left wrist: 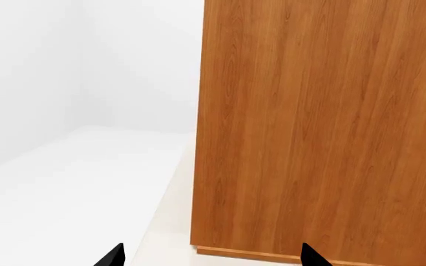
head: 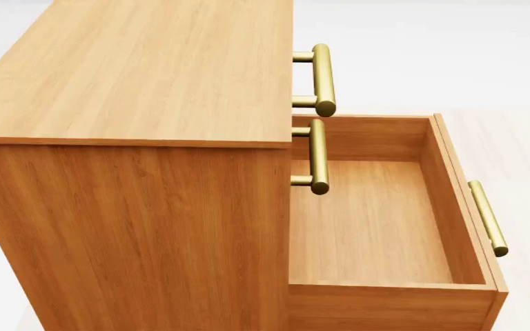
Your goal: Put the bowl in the bottom drawer of the cabinet and close it.
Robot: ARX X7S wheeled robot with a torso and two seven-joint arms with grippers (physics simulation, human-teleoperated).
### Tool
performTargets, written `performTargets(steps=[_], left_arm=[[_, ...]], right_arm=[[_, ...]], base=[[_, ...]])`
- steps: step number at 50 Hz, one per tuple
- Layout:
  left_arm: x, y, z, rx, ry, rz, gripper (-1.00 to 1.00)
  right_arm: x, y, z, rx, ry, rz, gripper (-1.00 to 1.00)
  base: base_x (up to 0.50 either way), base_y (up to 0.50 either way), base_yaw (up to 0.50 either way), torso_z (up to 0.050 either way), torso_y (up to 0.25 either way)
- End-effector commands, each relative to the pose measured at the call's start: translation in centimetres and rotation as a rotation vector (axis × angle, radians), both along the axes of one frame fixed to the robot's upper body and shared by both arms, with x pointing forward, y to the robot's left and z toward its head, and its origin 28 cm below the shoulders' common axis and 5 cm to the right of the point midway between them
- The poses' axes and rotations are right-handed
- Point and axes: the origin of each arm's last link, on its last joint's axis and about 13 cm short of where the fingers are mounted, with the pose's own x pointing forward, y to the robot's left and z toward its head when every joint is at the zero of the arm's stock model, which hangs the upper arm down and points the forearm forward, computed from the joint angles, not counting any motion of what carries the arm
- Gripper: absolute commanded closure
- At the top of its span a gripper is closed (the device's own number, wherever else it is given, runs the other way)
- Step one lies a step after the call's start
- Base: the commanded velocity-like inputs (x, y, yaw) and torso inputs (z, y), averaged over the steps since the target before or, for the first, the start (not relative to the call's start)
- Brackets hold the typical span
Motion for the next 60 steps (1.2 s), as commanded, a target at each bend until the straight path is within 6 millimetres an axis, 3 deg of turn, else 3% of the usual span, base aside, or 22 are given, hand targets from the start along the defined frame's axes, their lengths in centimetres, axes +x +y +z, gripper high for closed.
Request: performTargets(steps=[1, 19, 39, 60], left_arm=[[0.0, 0.1, -0.2, -0.004, -0.001, -0.002, -1.00], [-0.1, -0.1, 0.2, -0.005, -0.008, -0.005, -1.00], [-0.3, -0.1, 0.5, -0.004, -0.014, -0.010, -1.00], [-0.2, -0.1, 0.3, 0.005, -0.018, -0.008, -1.00]], right_arm=[[0.6, 0.9, 2.2, -0.192, -0.090, 0.131, 1.00], [3.0, 2.8, 6.1, -0.300, -0.187, 0.312, 1.00], [5.8, 4.8, 12.5, -0.306, -0.306, 0.471, 1.00], [9.3, 6.1, 15.7, -0.293, -0.345, 0.567, 1.00]], base=[[0.00, 0.00, 0.00, 0.000, 0.000], [0.00, 0.00, 0.00, 0.000, 0.000], [0.00, 0.00, 0.00, 0.000, 0.000], [0.00, 0.00, 0.00, 0.000, 0.000]])
